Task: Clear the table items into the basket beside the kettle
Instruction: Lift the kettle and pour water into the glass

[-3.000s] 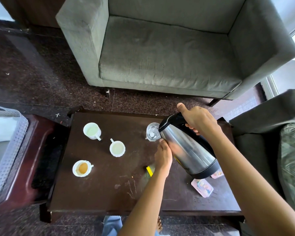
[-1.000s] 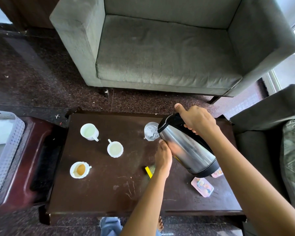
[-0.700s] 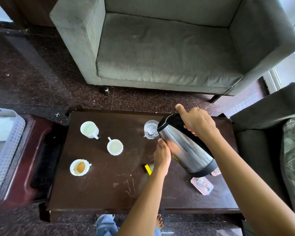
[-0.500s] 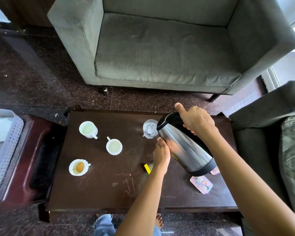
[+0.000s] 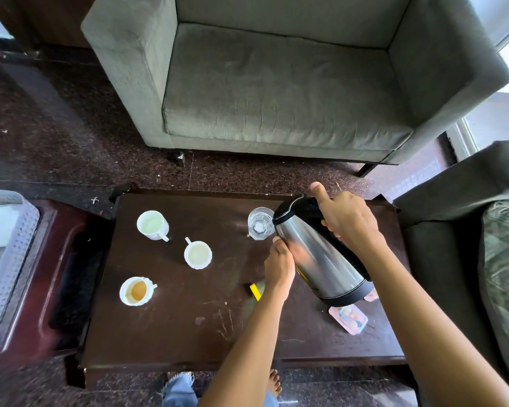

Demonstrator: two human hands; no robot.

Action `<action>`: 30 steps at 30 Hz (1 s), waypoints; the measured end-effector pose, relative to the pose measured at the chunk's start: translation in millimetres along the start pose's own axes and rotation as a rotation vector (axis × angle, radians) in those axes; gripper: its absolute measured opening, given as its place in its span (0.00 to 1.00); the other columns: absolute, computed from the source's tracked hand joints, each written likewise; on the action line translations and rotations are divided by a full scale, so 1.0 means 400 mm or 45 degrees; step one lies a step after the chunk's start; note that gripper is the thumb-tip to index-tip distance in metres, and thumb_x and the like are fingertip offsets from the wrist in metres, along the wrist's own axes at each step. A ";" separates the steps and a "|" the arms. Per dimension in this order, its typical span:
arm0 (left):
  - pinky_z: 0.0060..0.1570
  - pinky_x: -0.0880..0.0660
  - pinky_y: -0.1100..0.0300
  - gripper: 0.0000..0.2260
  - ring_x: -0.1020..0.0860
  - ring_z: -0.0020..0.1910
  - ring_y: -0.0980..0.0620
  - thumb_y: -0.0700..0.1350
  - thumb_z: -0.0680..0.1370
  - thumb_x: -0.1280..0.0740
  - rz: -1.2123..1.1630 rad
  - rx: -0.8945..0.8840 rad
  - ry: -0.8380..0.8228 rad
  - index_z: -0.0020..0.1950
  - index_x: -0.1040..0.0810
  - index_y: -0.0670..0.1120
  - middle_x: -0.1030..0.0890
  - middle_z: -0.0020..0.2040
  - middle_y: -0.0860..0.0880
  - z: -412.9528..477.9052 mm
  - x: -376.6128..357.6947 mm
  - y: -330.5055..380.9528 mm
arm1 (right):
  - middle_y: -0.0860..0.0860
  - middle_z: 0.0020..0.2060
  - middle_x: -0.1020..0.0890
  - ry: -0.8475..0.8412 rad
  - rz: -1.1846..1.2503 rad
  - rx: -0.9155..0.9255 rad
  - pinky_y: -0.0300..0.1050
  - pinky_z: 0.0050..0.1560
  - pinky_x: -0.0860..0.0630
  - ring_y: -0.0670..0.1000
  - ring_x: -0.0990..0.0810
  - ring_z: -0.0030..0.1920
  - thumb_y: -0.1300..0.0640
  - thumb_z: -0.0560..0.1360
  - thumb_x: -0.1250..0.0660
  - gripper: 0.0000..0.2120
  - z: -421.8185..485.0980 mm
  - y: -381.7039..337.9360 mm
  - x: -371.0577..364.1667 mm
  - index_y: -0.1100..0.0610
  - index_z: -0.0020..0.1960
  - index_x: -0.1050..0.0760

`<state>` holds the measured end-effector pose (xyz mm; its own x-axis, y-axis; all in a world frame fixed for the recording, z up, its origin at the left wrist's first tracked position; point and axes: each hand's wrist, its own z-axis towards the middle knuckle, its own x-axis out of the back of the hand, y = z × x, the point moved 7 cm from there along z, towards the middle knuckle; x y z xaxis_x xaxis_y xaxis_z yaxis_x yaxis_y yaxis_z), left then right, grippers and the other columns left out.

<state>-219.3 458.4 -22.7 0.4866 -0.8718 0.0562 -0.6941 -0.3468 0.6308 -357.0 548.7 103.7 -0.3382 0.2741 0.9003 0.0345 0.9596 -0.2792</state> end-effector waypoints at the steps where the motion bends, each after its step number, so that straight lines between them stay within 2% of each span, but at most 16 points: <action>1: 0.67 0.35 0.50 0.25 0.31 0.67 0.37 0.55 0.82 0.55 0.012 -0.017 0.001 0.70 0.31 0.45 0.30 0.69 0.37 -0.004 0.006 0.003 | 0.59 0.37 0.17 0.015 0.029 -0.011 0.52 0.49 0.22 0.60 0.19 0.42 0.25 0.70 0.56 0.42 -0.010 0.009 -0.002 0.60 0.36 0.21; 3: 0.64 0.35 0.51 0.24 0.31 0.67 0.36 0.54 0.82 0.54 0.052 -0.085 0.006 0.69 0.31 0.43 0.29 0.68 0.35 -0.013 0.018 0.014 | 0.57 0.34 0.17 0.051 0.113 -0.031 0.52 0.48 0.24 0.60 0.19 0.41 0.26 0.71 0.55 0.41 -0.037 0.029 -0.006 0.60 0.33 0.21; 5: 0.61 0.33 0.51 0.22 0.29 0.65 0.36 0.52 0.83 0.54 0.120 -0.167 0.009 0.67 0.31 0.42 0.27 0.66 0.35 -0.020 0.033 0.024 | 0.55 0.27 0.19 0.082 0.246 -0.042 0.52 0.48 0.24 0.59 0.19 0.38 0.28 0.73 0.52 0.39 -0.072 0.049 -0.011 0.59 0.27 0.24; 8: 0.58 0.29 0.48 0.20 0.25 0.59 0.35 0.52 0.82 0.53 0.202 -0.293 0.002 0.62 0.29 0.43 0.23 0.60 0.35 -0.026 0.056 0.029 | 0.54 0.22 0.21 0.128 0.418 -0.045 0.49 0.44 0.26 0.58 0.19 0.35 0.33 0.77 0.51 0.38 -0.128 0.071 -0.016 0.59 0.23 0.26; 10: 0.53 0.25 0.47 0.19 0.22 0.52 0.35 0.55 0.81 0.54 0.250 -0.401 -0.001 0.55 0.28 0.46 0.20 0.52 0.38 -0.032 0.073 0.032 | 0.54 0.21 0.22 0.154 0.483 -0.052 0.47 0.41 0.32 0.56 0.21 0.35 0.37 0.79 0.50 0.37 -0.163 0.079 -0.021 0.60 0.22 0.27; 12: 0.49 0.26 0.52 0.15 0.22 0.49 0.40 0.53 0.81 0.52 0.327 -0.513 0.029 0.50 0.29 0.48 0.19 0.48 0.44 -0.041 0.105 0.036 | 0.58 0.22 0.23 0.182 0.549 -0.071 0.48 0.41 0.33 0.57 0.23 0.35 0.37 0.80 0.50 0.38 -0.197 0.083 -0.036 0.62 0.22 0.29; 14: 0.47 0.28 0.53 0.15 0.23 0.51 0.43 0.53 0.81 0.51 0.404 -0.634 0.081 0.52 0.29 0.47 0.19 0.49 0.46 -0.056 0.149 0.052 | 0.59 0.23 0.23 0.212 0.643 -0.109 0.52 0.43 0.28 0.58 0.23 0.33 0.31 0.75 0.53 0.40 -0.229 0.081 -0.053 0.64 0.24 0.30; 16: 0.51 0.27 0.51 0.20 0.24 0.55 0.44 0.56 0.79 0.52 0.439 -0.731 0.113 0.60 0.28 0.46 0.20 0.53 0.45 -0.071 0.199 0.069 | 0.58 0.21 0.24 0.236 0.741 -0.135 0.52 0.42 0.26 0.56 0.25 0.29 0.30 0.70 0.55 0.39 -0.251 0.069 -0.072 0.64 0.24 0.31; 18: 0.56 0.28 0.50 0.24 0.25 0.59 0.46 0.59 0.78 0.53 0.436 -0.805 0.155 0.63 0.29 0.46 0.21 0.57 0.46 -0.083 0.260 0.085 | 0.57 0.21 0.26 0.233 0.848 -0.113 0.48 0.36 0.28 0.53 0.28 0.25 0.31 0.70 0.54 0.39 -0.268 0.037 -0.092 0.64 0.24 0.31; 19: 0.58 0.28 0.51 0.25 0.25 0.60 0.46 0.59 0.78 0.53 0.420 -0.826 0.176 0.65 0.29 0.46 0.21 0.59 0.46 -0.090 0.296 0.093 | 0.58 0.21 0.26 0.219 0.895 -0.089 0.47 0.35 0.29 0.52 0.29 0.25 0.31 0.70 0.54 0.40 -0.273 0.015 -0.105 0.67 0.26 0.31; 22: 0.61 0.30 0.56 0.21 0.28 0.64 0.50 0.54 0.81 0.49 0.360 -0.868 0.248 0.68 0.31 0.46 0.24 0.64 0.48 -0.122 0.408 0.120 | 0.61 0.24 0.27 0.190 0.986 -0.014 0.47 0.34 0.33 0.52 0.30 0.28 0.31 0.69 0.54 0.45 -0.295 -0.070 -0.133 0.76 0.32 0.32; 24: 0.63 0.30 0.55 0.19 0.28 0.65 0.50 0.53 0.81 0.48 0.311 -0.861 0.349 0.69 0.32 0.46 0.25 0.65 0.47 -0.140 0.504 0.130 | 0.58 0.22 0.27 0.165 1.105 0.019 0.45 0.30 0.33 0.52 0.31 0.25 0.35 0.73 0.52 0.40 -0.318 -0.146 -0.154 0.72 0.29 0.31; 26: 0.62 0.29 0.50 0.19 0.26 0.62 0.48 0.54 0.81 0.48 0.275 -0.869 0.445 0.67 0.31 0.46 0.24 0.62 0.46 -0.160 0.595 0.140 | 0.52 0.17 0.29 0.163 1.226 0.071 0.42 0.28 0.34 0.51 0.32 0.22 0.41 0.79 0.53 0.34 -0.344 -0.225 -0.167 0.63 0.25 0.32; 27: 0.60 0.28 0.49 0.19 0.25 0.59 0.47 0.54 0.81 0.48 0.271 -0.877 0.488 0.66 0.30 0.46 0.23 0.60 0.46 -0.171 0.643 0.143 | 0.52 0.17 0.30 0.160 1.262 0.120 0.41 0.27 0.34 0.50 0.33 0.21 0.42 0.80 0.53 0.33 -0.359 -0.272 -0.173 0.61 0.25 0.33; 30: 0.59 0.28 0.54 0.18 0.25 0.58 0.48 0.52 0.81 0.47 0.287 -0.909 0.612 0.64 0.29 0.43 0.23 0.59 0.46 -0.206 0.782 0.151 | 0.52 0.17 0.29 0.101 1.324 0.206 0.37 0.25 0.34 0.49 0.33 0.21 0.42 0.78 0.54 0.31 -0.392 -0.416 -0.198 0.63 0.27 0.33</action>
<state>-65.5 193.4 96.7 0.6599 -0.5982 0.4546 -0.3819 0.2541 0.8886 -188.7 377.1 131.2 -0.1515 0.9659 0.2100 0.1444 0.2318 -0.9620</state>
